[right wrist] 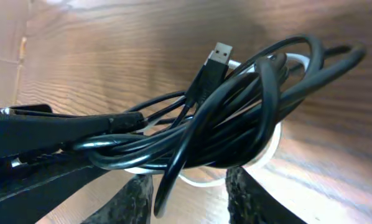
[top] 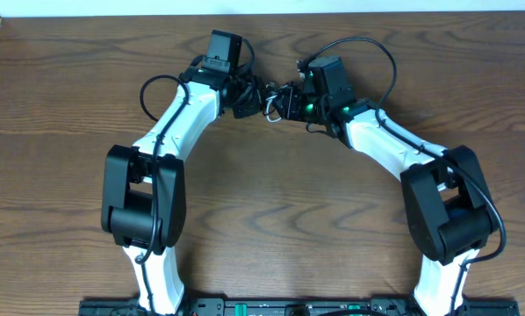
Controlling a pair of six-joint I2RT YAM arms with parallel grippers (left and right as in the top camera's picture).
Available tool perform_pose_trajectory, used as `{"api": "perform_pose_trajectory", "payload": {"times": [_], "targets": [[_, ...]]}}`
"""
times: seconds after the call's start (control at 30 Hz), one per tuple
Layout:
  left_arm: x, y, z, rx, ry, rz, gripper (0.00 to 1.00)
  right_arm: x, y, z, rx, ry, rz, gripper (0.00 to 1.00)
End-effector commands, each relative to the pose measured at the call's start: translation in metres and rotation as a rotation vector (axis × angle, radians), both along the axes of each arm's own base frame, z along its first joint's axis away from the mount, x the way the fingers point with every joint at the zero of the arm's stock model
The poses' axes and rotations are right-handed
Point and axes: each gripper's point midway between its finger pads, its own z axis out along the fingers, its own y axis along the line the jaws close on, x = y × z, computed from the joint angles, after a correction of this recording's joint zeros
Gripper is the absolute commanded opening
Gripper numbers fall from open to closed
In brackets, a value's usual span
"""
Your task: Untangle cables
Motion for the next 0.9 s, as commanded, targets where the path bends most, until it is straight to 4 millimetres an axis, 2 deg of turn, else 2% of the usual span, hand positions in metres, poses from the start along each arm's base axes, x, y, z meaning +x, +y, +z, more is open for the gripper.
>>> {"api": "perform_pose_trajectory", "payload": {"times": [0.0,0.13,0.27,0.43,0.57,0.67,0.8,0.87], "targets": [[-0.005,-0.012,0.005,-0.067,0.04,-0.01,0.08,0.005,0.005,-0.017,-0.008,0.002,-0.022,0.32],[-0.006,-0.012,0.005,-0.066,0.043,-0.011,0.07,0.005,0.003,-0.025,-0.018,0.019,-0.031,0.25],[-0.007,-0.011,0.004,-0.058,0.041,-0.024,0.07,0.005,0.001,-0.025,-0.026,0.014,-0.028,0.01],[-0.005,-0.006,0.003,-0.018,-0.01,-0.084,0.07,0.008,-0.019,-0.015,-0.045,0.026,-0.054,0.01],[-0.001,0.004,0.003,0.028,-0.068,-0.149,0.08,0.008,-0.051,0.008,-0.096,0.004,-0.063,0.01],[0.006,0.019,-0.001,0.164,-0.183,-0.281,0.07,0.003,-0.075,0.027,-0.138,-0.013,-0.055,0.01],[0.016,0.044,-0.006,0.39,-0.323,-0.477,0.07,-0.007,-0.113,0.065,-0.165,-0.034,-0.089,0.01],[0.017,0.049,-0.006,0.447,-0.37,-0.564,0.07,-0.011,-0.126,0.084,-0.167,-0.063,-0.096,0.01]]}}
